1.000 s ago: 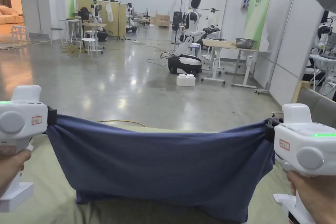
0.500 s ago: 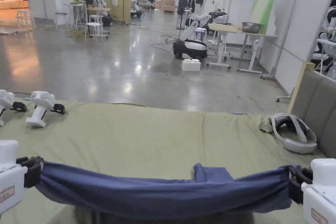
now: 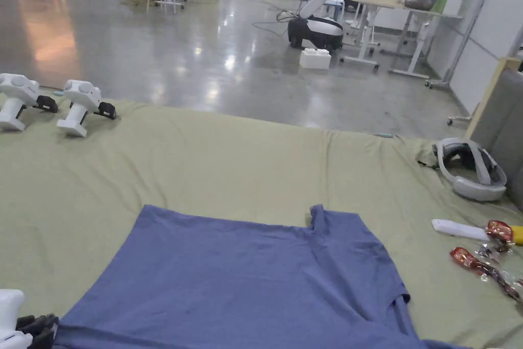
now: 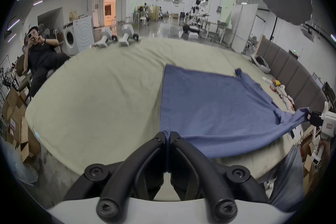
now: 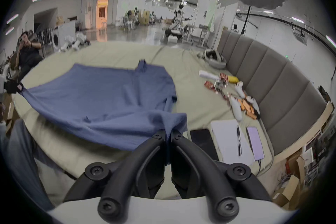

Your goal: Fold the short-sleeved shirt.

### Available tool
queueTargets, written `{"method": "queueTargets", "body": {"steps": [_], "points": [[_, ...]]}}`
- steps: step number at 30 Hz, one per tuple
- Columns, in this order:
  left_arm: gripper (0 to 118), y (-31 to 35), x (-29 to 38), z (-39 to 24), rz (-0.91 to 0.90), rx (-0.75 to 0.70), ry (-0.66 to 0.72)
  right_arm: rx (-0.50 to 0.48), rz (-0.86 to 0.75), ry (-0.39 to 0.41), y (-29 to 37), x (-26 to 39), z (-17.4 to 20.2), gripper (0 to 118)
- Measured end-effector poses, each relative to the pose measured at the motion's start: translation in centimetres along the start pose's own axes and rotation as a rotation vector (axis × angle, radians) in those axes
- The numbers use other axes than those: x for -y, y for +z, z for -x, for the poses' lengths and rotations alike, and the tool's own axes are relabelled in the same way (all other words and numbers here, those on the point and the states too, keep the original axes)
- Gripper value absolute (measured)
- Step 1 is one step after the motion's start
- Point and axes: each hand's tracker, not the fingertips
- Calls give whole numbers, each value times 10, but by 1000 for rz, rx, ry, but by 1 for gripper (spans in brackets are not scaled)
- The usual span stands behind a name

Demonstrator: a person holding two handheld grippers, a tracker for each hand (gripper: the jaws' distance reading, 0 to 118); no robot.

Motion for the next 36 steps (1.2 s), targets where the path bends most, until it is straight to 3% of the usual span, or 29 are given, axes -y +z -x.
{"method": "queueTargets", "body": {"steps": [10,13,16,18,19,20,24,31,33,34,35,36], "points": [[6,-56,43,14,214,1,-8,-30,222,15,-47,58,2,7],[7,-67,45,19,239,6,-6,-24,210,-61,-50,59,3,27],[29,-71,43,23,253,1,49,38,175,-45,-46,52,6,45],[41,-72,40,21,256,-88,20,55,117,-42,-41,42,6,55],[58,-73,37,19,246,-111,-11,61,82,-41,-38,36,7,61],[67,-72,32,16,220,-113,-51,58,40,-46,-35,27,8,61],[67,-67,7,-6,96,-95,-128,65,-119,-52,-34,-13,19,61],[63,-41,-49,-65,-230,-14,-76,41,-416,-143,-30,-77,60,59],[50,-34,-62,-84,-316,-28,-78,53,-513,-171,-24,-86,73,58],[36,-29,-66,-92,-357,-40,-73,55,-535,-182,-22,-90,79,56],[27,-25,-69,-99,-396,-46,-64,42,-559,-191,-21,-93,84,46],[26,-21,-73,-106,-433,-61,-49,30,-579,-207,-19,-95,88,32]]}}
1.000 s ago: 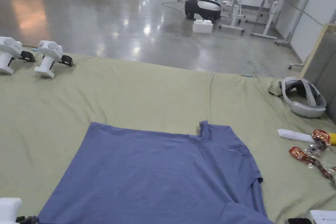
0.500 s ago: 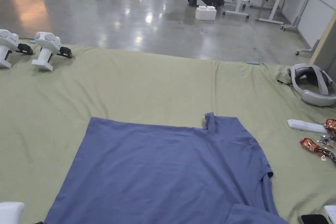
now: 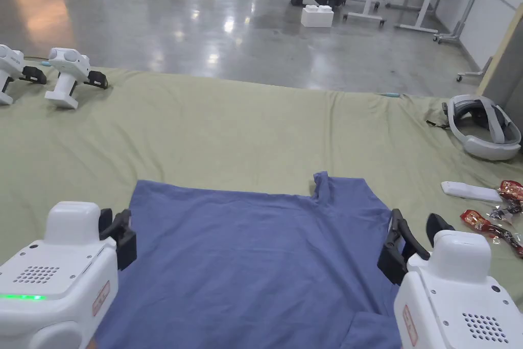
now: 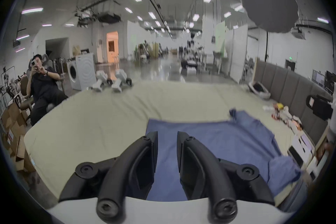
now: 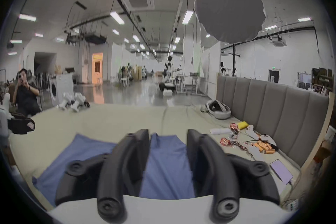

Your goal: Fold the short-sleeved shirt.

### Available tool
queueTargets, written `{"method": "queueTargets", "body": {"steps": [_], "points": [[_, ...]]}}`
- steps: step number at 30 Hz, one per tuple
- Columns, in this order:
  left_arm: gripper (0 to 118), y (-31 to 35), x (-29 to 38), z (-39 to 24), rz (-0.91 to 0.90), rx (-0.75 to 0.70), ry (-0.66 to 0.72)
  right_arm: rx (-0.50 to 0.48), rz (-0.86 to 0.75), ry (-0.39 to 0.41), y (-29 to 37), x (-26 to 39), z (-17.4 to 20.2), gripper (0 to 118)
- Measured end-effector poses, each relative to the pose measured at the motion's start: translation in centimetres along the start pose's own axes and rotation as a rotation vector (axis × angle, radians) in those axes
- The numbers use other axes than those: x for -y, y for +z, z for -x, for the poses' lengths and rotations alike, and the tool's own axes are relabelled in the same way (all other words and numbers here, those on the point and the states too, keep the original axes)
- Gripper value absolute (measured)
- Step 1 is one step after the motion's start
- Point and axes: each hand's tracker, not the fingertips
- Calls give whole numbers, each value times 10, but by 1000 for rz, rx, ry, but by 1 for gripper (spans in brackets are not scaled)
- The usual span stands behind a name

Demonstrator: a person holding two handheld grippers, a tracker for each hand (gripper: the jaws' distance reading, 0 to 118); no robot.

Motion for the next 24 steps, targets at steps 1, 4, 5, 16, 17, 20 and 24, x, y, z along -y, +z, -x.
{"method": "queueTargets", "body": {"steps": [1,4,5,16,17,20,24], "points": [[22,3,-3,-4,-36,-4,16,5,-28,-21,2,-1,3,17],[3,13,-8,-12,-134,4,53,60,-100,-62,8,-3,11,11],[3,18,-9,-15,-169,-15,51,8,-94,-83,7,-5,10,10],[2,27,-6,17,-128,22,40,-34,-30,-24,-1,-2,21,8],[2,27,-3,26,-74,33,47,-41,-19,-16,-3,0,21,8],[2,25,11,52,78,40,34,-55,11,-7,-6,8,21,8],[2,23,40,81,330,38,27,-74,57,4,-9,19,24,8]]}}
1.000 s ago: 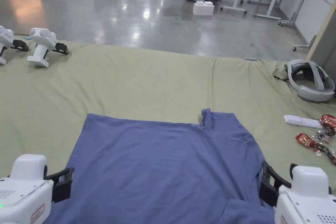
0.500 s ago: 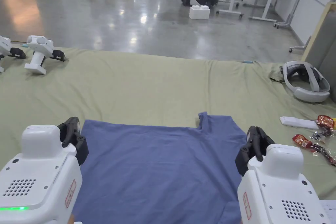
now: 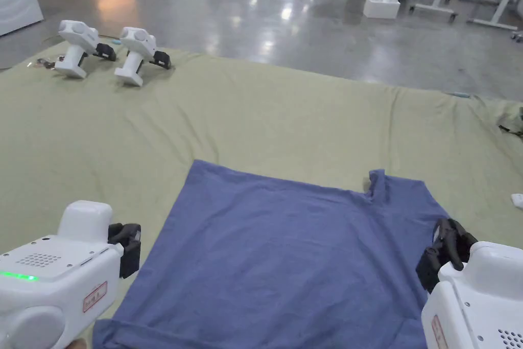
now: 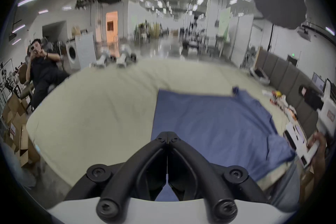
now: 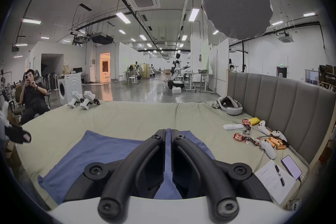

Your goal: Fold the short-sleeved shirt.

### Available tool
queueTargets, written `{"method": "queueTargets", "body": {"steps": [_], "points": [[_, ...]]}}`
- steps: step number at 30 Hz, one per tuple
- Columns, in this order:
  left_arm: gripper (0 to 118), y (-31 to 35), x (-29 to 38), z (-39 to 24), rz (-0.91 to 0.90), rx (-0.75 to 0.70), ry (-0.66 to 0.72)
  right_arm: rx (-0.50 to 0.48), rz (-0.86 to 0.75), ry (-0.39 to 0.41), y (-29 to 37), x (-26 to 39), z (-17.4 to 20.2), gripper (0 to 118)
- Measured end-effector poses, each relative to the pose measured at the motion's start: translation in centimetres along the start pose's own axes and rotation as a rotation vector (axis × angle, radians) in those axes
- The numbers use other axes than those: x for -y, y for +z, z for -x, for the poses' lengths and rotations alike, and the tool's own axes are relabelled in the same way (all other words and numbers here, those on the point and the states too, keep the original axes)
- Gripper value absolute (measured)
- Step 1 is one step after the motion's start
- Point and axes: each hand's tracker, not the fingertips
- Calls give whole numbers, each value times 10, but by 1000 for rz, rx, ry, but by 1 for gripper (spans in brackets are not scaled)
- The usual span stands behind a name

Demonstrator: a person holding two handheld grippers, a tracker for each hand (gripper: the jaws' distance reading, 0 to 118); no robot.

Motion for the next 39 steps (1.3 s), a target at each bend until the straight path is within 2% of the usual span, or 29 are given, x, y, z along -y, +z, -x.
{"method": "queueTargets", "body": {"steps": [8,9,10,11,12,14,15,20,24,25,26,28,29,31,35,37,39], "points": [[4,-26,48,26,309,-12,32,-31,67,20,-4,16,5,8],[9,-29,51,26,327,-29,44,-37,74,21,-4,17,5,8],[22,-31,54,27,346,-45,48,-40,78,24,-4,18,6,8],[46,-35,57,28,353,-50,51,-41,83,28,-4,20,5,8],[56,-39,59,29,371,-55,66,-41,86,30,-4,21,5,8],[65,-44,62,31,398,-26,118,-42,94,32,-3,23,4,8],[65,-48,64,32,412,-18,147,-41,99,32,-3,24,4,8],[65,-73,76,32,521,-73,161,-26,125,10,-4,28,-2,8],[62,-74,74,27,502,-89,121,-17,139,7,-4,31,-6,8],[53,-74,73,24,496,-89,89,-15,141,8,-3,32,-6,8],[32,-74,75,21,493,-83,64,-13,143,9,-3,34,-7,8],[14,-75,74,15,499,-73,51,-11,154,6,-2,35,-9,8],[10,-78,74,13,509,-67,41,-10,160,1,-2,37,-11,8],[8,-79,75,12,514,-74,6,-5,171,-3,0,39,-15,8],[8,-82,76,26,511,-52,26,13,182,-4,12,35,-31,8],[8,-81,75,31,505,-41,42,26,205,11,18,32,-44,8],[8,-70,71,19,506,-32,22,13,308,62,22,31,-61,8]]}}
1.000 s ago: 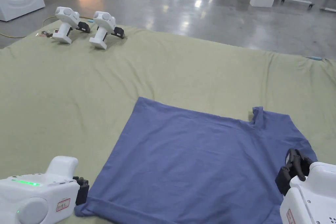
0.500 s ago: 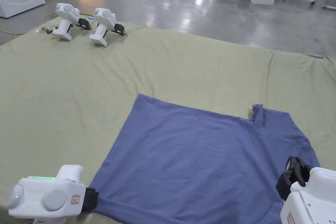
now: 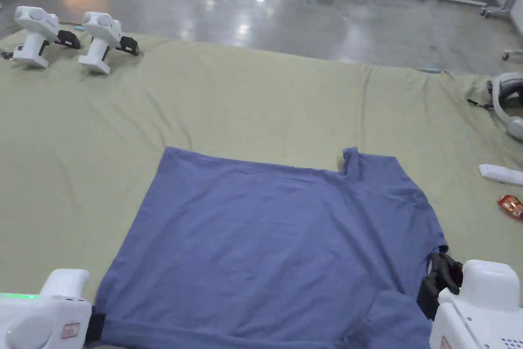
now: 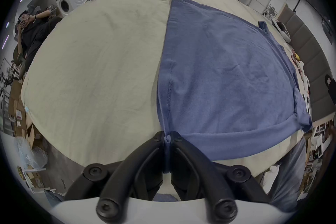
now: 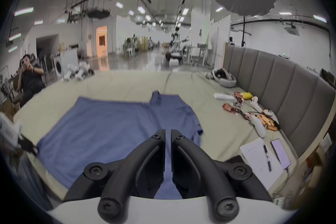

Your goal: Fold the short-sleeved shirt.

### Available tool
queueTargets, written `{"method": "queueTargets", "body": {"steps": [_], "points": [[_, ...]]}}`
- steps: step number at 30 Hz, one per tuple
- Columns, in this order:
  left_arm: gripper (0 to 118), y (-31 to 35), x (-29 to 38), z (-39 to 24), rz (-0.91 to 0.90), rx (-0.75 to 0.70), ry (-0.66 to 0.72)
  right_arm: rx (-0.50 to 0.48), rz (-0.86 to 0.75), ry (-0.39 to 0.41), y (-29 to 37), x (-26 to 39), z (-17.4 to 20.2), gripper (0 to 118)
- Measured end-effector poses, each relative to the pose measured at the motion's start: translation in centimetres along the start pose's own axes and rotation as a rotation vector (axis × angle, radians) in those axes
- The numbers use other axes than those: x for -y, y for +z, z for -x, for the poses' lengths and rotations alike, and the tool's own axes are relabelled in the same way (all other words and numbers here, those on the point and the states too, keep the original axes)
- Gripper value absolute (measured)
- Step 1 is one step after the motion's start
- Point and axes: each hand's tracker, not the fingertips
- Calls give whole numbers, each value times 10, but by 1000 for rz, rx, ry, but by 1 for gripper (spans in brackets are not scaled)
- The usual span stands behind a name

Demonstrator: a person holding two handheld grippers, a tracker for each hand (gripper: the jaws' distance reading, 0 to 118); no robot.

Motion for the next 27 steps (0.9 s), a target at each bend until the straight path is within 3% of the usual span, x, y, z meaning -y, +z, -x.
{"method": "queueTargets", "body": {"steps": [4,5,9,12,21,22,24,27], "points": [[8,12,-1,-10,-15,-4,-23,3,226,104,1,18,-31,17],[8,14,-1,-11,-23,-3,-20,12,285,123,2,25,-38,28],[8,18,-3,-14,-29,-2,-24,1,425,79,5,56,-59,37],[8,18,-4,-15,-28,-3,-33,2,532,29,-1,78,-67,54],[8,13,-5,-12,-19,5,-24,-5,653,-25,-33,112,-64,51],[8,12,-4,-12,-19,5,-22,-7,650,-31,-34,110,-65,46],[8,10,-4,-10,-19,6,-20,-54,642,-51,-34,107,-66,19],[8,8,-4,-9,-18,8,-20,-50,658,-2,-34,103,-64,12]]}}
